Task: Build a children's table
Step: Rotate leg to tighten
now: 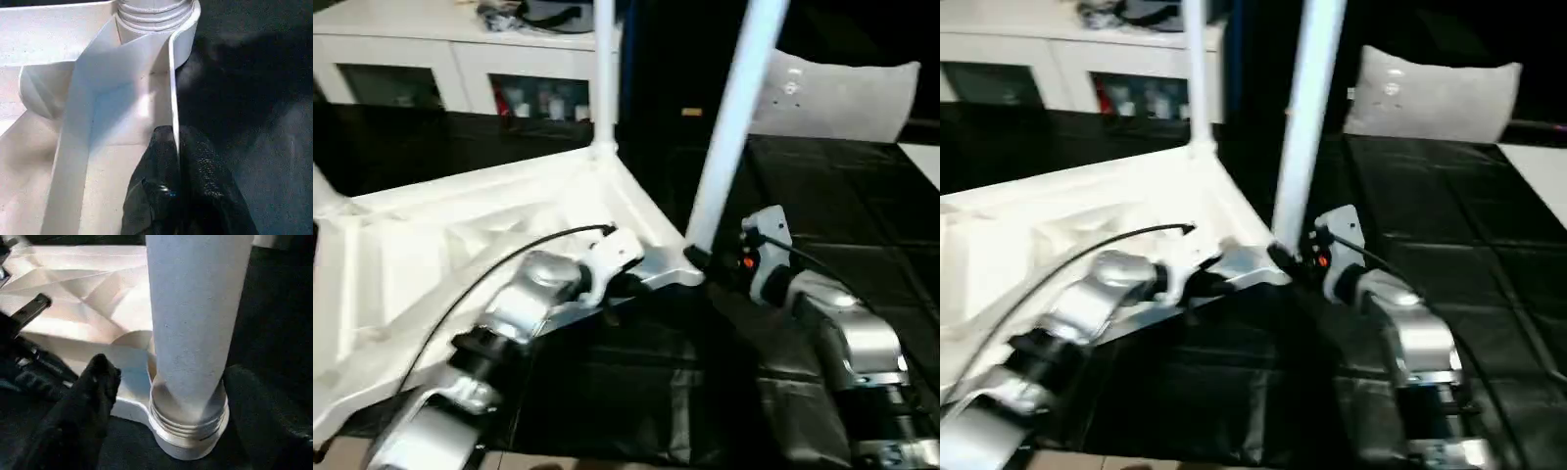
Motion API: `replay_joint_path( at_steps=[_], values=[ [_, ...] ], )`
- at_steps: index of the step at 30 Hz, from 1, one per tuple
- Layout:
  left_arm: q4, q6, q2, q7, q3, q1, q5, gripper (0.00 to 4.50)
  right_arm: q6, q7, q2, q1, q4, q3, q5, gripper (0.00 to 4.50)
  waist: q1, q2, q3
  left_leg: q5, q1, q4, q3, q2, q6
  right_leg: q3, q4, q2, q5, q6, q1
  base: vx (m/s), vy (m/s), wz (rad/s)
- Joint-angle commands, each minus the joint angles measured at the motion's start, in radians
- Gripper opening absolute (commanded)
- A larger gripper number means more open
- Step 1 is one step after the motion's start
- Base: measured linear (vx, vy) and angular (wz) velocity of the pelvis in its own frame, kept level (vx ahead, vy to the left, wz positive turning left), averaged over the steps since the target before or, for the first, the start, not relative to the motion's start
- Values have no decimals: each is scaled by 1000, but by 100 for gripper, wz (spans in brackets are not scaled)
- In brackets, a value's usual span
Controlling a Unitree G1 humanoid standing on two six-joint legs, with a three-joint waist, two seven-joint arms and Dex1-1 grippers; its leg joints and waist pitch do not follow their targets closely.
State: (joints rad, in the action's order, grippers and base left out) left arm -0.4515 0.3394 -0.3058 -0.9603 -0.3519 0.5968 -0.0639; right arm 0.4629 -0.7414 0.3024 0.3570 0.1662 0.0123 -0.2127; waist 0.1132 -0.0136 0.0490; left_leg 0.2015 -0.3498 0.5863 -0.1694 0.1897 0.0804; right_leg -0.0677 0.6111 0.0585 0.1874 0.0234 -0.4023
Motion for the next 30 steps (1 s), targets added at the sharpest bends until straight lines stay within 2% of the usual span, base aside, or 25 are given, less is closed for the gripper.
replay_joint_path(
  at_steps=[1, 2, 3, 4, 5, 6, 7, 8, 9, 13, 14, 15, 16, 17, 18, 22, 30],
  values=[
    [13, -32, -24, -73, -42, -17, -7, 0, -29, -50, 11, 32, 25, 38, -2, 394, 8, 2, -57, 151, 2, -71, 15, 41, -25, 52, -82, 92, 248, 159, 53, 0, 0, 0],
    [19, -59, -40, -105, -43, -20, 2, 0, -49, -68, 17, 49, 56, 49, 9, 402, 7, 2, -58, 157, 1, -71, 16, 41, -23, 51, -80, 93, 244, 168, 53, 0, 0, 0],
    [28, -100, -58, -156, -40, -26, 23, 0, -82, -103, 33, 68, 93, 60, 20, 402, 5, -6, -57, 159, 2, -70, 12, 41, -25, 52, -83, 92, 246, 168, 53, 0, 0, 0],
    [38, -131, -77, -208, -39, -30, 44, 0, -104, -173, 70, 67, 95, 70, 13, 402, 7, -5, -58, 158, 5, -68, 12, 42, -25, 53, -79, 94, 240, 175, 50, 0, 0, 0],
    [47, -155, -95, -248, -44, -33, 55, 0, -112, -237, 102, 56, 81, 75, -3, 402, 11, -3, -61, 137, 1, -66, 12, 42, -36, 55, -73, 93, 197, 181, 57, 0, 0, 0],
    [55, -165, -111, -282, -52, -36, 61, 0, -109, -301, 132, 40, 56, 80, -24, 402, 18, -1, -60, 124, 9, -64, 7, 47, -44, 56, -68, 90, 144, 196, 47, 0, 0, 0],
    [59, -178, -124, -308, -60, -37, 63, 0, -109, -353, 155, 26, 35, 83, -43, 402, 21, -1, -60, 122, 6, -64, 7, 46, -50, 55, -65, 88, 125, 202, 51, 0, 0, 0],
    [63, -191, -134, -330, -67, -39, 66, 0, -107, -391, 171, 15, 22, 83, -59, 376, 35, -1, -61, 114, 8, -62, 6, 47, -62, 55, -61, 88, 101, 207, 51, 0, 0, 0],
    [65, -193, -136, -336, -69, -40, 66, 0, -107, -399, 175, 13, 20, 84, -61, 369, 40, -3, -60, 108, 3, -63, 7, 49, -66, 53, -58, 89, 93, 210, 54, 0, 0, 0],
    [101, -223, -164, -421, -100, -53, 78, 0, -120, -523, 232, -8, 17, 97, -88, 349, 50, -8, -59, 128, 4, -63, 6, 50, -61, 53, -63, 94, 159, 205, 53, 0, 0, 0],
    [105, -226, -167, -432, -105, -55, 80, 0, -127, -537, 239, -7, 24, 100, -91, 326, 51, -13, -56, 139, 3, -64, 6, 49, -58, 53, -68, 95, 193, 198, 52, 0, 0, 0],
    [106, -235, -169, -445, -110, -56, 80, 0, -135, -566, 249, -5, 34, 106, -99, 322, 52, -17, -55, 150, 4, -64, 5, 48, -55, 53, -72, 96, 233, 187, 51, 0, 0, 0],
    [106, -235, -169, -445, -110, -56, 80, 0, -135, -566, 249, -5, 34, 106, -99, 322, 53, -15, -54, 155, 4, -65, 6, 48, -53, 54, -74, 97, 254, 180, 51, 0, 0, 0],
    [104, -242, -171, -451, -112, -56, 79, 0, -137, -591, 257, -3, 39, 111, -108, 304, 53, -15, -54, 159, 5, -65, 7, 49, -51, 54, -77, 96, 279, 171, 50, 0, 0, 0],
    [101, -251, -172, -457, -114, -55, 78, 0, -134, -621, 266, -3, 42, 115, -118, 290, 55, -19, -53, 161, 5, -65, 7, 48, -51, 53, -79, 96, 301, 162, 50, 0, 0, 0],
    [85, -271, -173, -464, -114, -51, 74, 0, -129, -691, 283, -6, 41, 125, -137, 259, 57, -20, -55, 151, 4, -64, 7, 49, -54, 53, -76, 94, 290, 158, 48, 0, 0, 0],
    [86, -264, -173, -459, -110, -58, 74, 0, -137, -730, 270, -9, 77, 145, -144, 195, 57, -27, -58, 130, 2, -62, 7, 48, -54, 50, -69, 93, 237, 177, 51, 0, 0, 0]
  ],
)
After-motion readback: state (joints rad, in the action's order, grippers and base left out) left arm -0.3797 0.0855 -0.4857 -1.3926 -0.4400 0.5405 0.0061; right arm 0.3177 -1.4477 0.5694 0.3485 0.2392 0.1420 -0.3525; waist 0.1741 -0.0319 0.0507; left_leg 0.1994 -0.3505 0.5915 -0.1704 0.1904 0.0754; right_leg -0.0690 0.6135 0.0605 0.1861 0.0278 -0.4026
